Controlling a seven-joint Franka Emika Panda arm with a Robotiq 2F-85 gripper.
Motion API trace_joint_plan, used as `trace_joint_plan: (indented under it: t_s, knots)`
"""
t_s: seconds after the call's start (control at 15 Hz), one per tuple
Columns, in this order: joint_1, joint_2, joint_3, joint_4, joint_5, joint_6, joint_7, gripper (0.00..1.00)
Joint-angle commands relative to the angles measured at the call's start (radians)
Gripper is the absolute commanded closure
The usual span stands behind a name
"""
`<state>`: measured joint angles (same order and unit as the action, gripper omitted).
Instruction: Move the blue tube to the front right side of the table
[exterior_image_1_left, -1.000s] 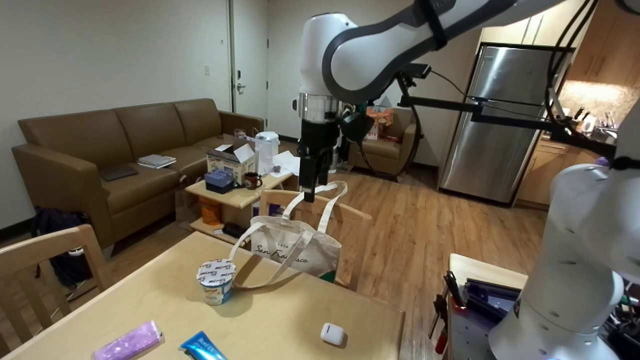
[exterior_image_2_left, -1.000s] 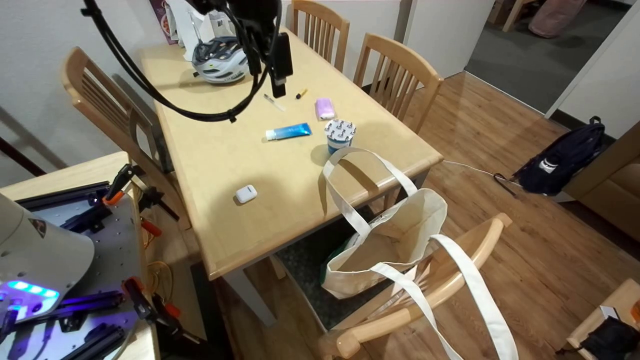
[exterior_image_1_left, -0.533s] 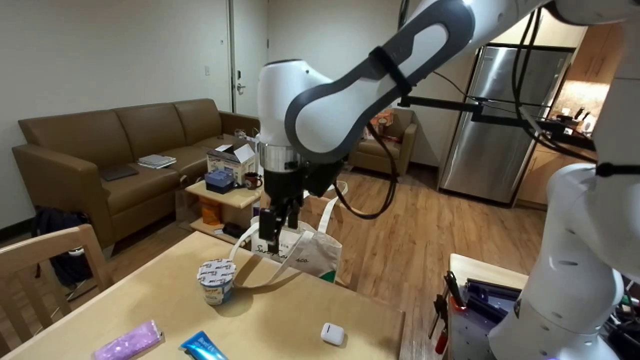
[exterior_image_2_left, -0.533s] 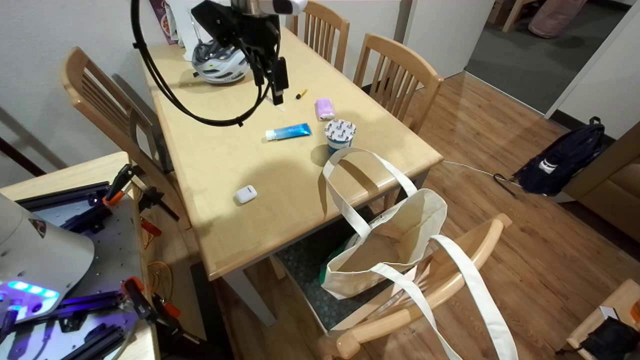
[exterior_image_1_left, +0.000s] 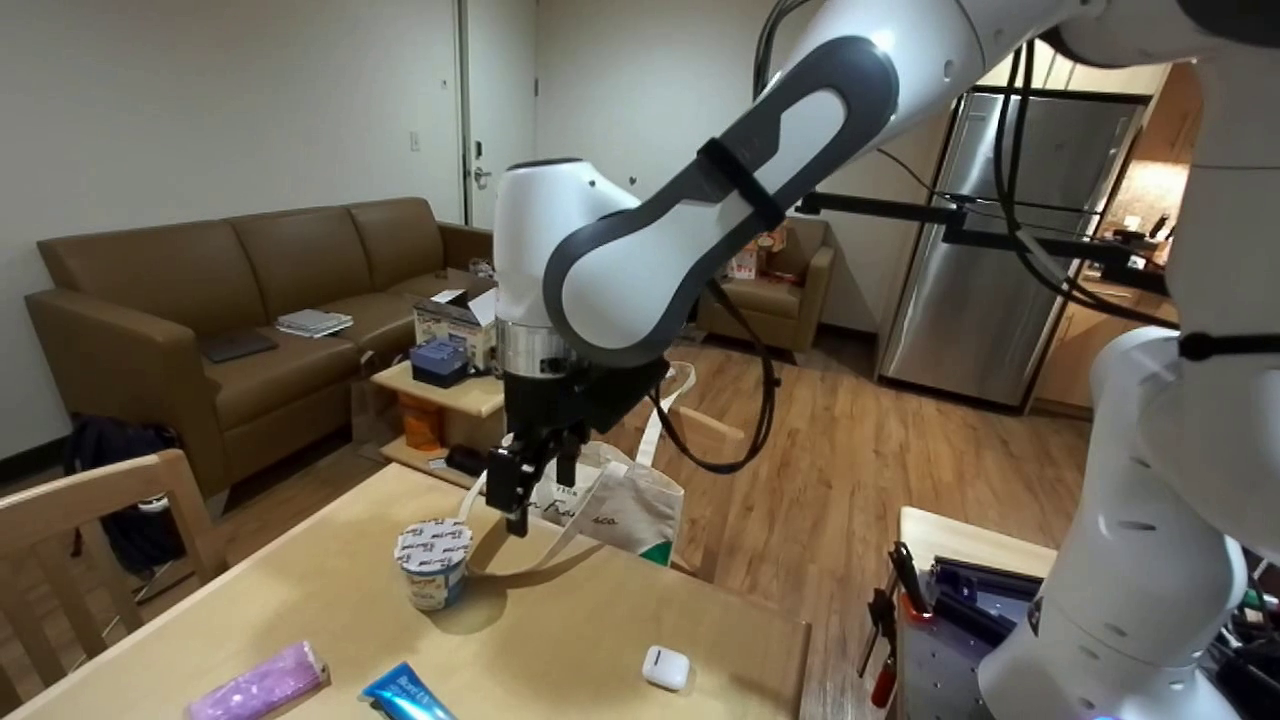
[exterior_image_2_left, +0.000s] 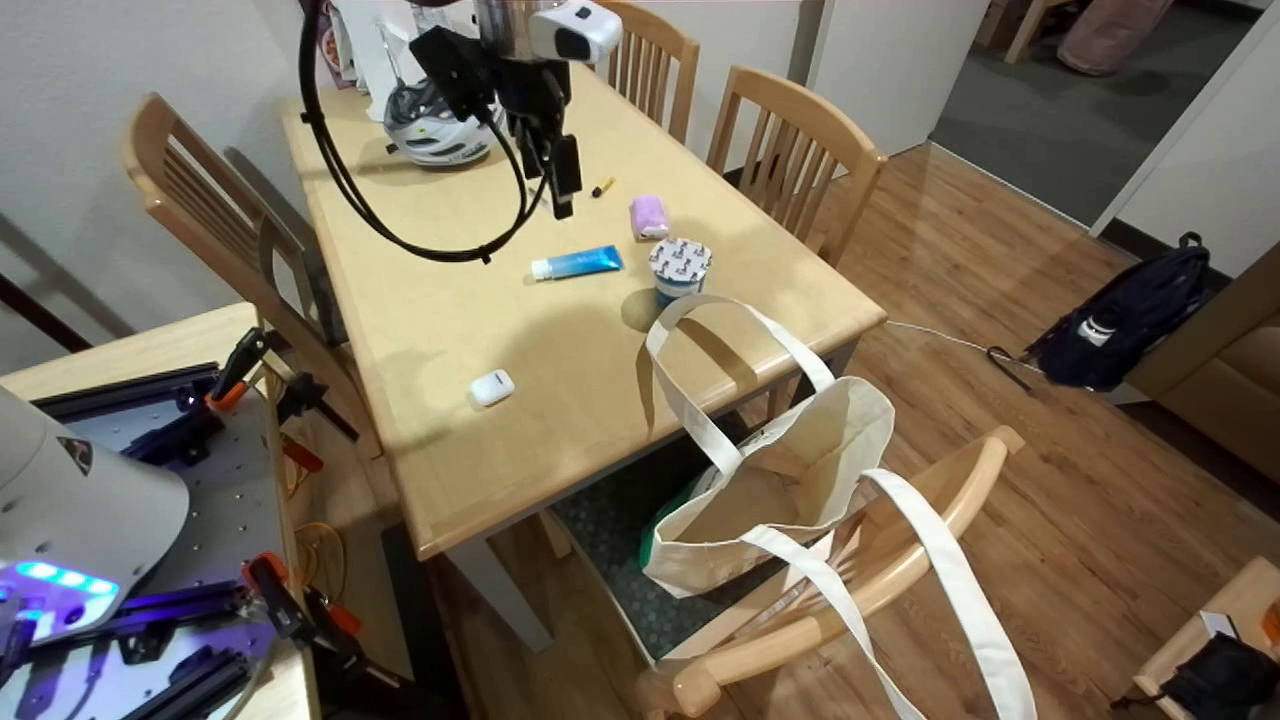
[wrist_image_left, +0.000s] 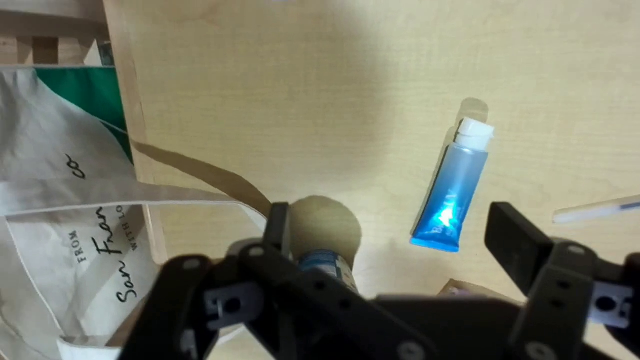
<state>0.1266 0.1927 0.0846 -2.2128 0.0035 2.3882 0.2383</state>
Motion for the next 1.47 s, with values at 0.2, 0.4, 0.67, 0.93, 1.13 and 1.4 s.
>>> trace_joint_plan:
  t_s: [0.2, 0.4, 0.67, 0.93, 1.13, 1.4]
  knots:
    - [0.072, 0.136, -0.017, 0.038, 0.020, 0.122, 0.371, 0.00]
    - [0.108, 0.194, -0.013, 0.073, 0.025, 0.177, 0.416, 0.00]
    - [0.121, 0.190, -0.021, 0.064, 0.015, 0.165, 0.399, 0.00]
    - [0.157, 0.220, -0.074, 0.086, -0.047, 0.258, 0.451, 0.00]
    - [0.159, 0.283, -0.074, 0.160, -0.032, 0.295, 0.404, 0.00]
    - [0.164, 0.397, -0.063, 0.296, -0.009, 0.287, 0.366, 0.00]
